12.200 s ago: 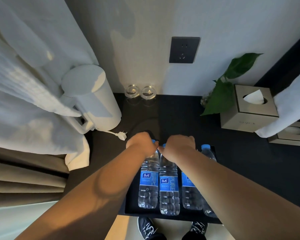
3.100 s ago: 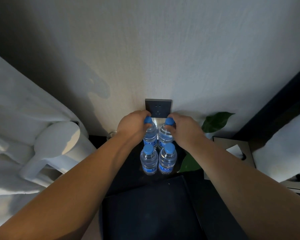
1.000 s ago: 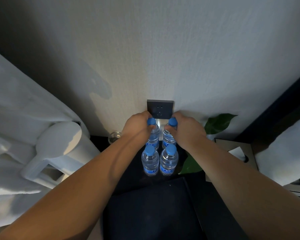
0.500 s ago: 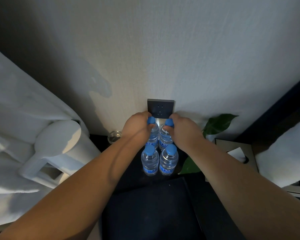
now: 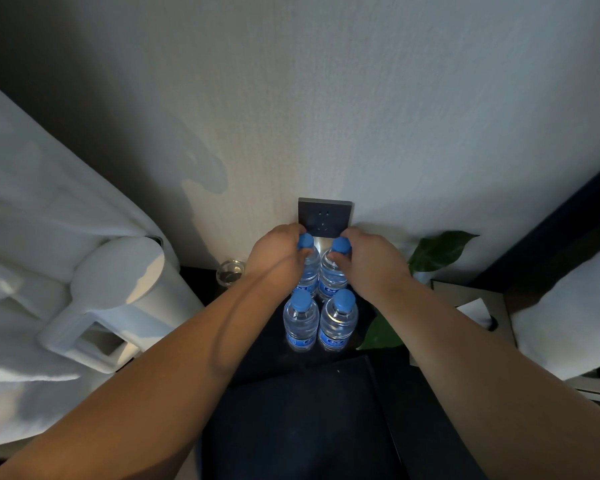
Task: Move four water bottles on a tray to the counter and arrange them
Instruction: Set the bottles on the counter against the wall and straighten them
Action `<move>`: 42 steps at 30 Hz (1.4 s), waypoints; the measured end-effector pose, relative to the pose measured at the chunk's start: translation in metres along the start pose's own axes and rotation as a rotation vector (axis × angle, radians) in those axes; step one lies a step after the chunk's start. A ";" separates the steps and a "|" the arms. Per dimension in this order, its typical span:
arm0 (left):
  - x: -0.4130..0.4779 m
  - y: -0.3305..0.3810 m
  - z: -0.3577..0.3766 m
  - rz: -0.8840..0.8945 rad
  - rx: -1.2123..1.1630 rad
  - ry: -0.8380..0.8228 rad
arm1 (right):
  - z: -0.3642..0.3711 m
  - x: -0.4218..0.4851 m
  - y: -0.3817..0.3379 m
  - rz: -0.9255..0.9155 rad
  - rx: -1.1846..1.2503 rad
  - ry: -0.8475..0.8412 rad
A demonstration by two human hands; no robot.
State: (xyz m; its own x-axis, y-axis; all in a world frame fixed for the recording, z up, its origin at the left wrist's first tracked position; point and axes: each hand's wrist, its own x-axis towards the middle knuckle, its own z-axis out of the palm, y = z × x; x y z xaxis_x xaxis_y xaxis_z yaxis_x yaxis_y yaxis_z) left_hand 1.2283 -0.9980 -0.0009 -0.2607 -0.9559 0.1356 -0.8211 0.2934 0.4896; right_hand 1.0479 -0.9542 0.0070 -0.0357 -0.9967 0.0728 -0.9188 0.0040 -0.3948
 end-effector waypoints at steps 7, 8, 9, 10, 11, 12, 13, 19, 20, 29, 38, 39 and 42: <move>-0.004 0.001 -0.002 0.006 0.016 0.008 | 0.004 -0.006 -0.002 0.018 -0.013 0.041; -0.004 0.001 -0.004 -0.001 0.034 -0.003 | 0.004 -0.006 -0.002 0.023 -0.010 0.045; -0.003 0.001 -0.006 -0.012 0.055 -0.024 | 0.004 -0.007 -0.001 0.029 -0.010 0.042; -0.002 0.002 -0.008 -0.024 0.080 -0.055 | 0.004 -0.007 -0.001 0.036 -0.007 0.034; 0.000 0.003 -0.009 -0.032 0.104 -0.090 | 0.005 -0.007 0.000 0.044 -0.001 0.025; 0.001 0.003 -0.010 -0.037 0.119 -0.120 | 0.005 -0.006 0.000 0.050 0.005 0.015; 0.001 0.004 -0.010 -0.040 0.123 -0.139 | 0.005 -0.006 0.000 0.053 0.007 0.006; 0.004 0.006 -0.008 -0.045 0.082 -0.117 | 0.004 -0.003 0.002 0.067 -0.006 -0.018; 0.004 0.006 -0.008 -0.048 0.076 -0.116 | 0.004 -0.003 0.002 0.068 -0.008 -0.017; 0.007 0.003 -0.006 -0.046 0.055 -0.123 | 0.003 0.000 0.002 0.079 -0.039 -0.020; 0.008 -0.006 0.003 -0.071 0.040 -0.047 | 0.003 0.001 0.000 0.119 -0.062 -0.032; 0.008 -0.007 0.003 -0.071 0.040 -0.047 | 0.003 0.000 0.000 0.122 -0.057 -0.035; 0.006 -0.009 0.003 -0.067 0.040 -0.047 | 0.000 -0.001 0.000 0.132 -0.027 -0.033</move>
State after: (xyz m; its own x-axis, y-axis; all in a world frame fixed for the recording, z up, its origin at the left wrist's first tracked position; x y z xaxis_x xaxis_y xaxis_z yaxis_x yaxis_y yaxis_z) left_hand 1.2327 -1.0068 -0.0068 -0.2275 -0.9717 0.0628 -0.8567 0.2304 0.4614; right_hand 1.0484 -0.9530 0.0069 -0.1439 -0.9896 -0.0084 -0.9171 0.1366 -0.3745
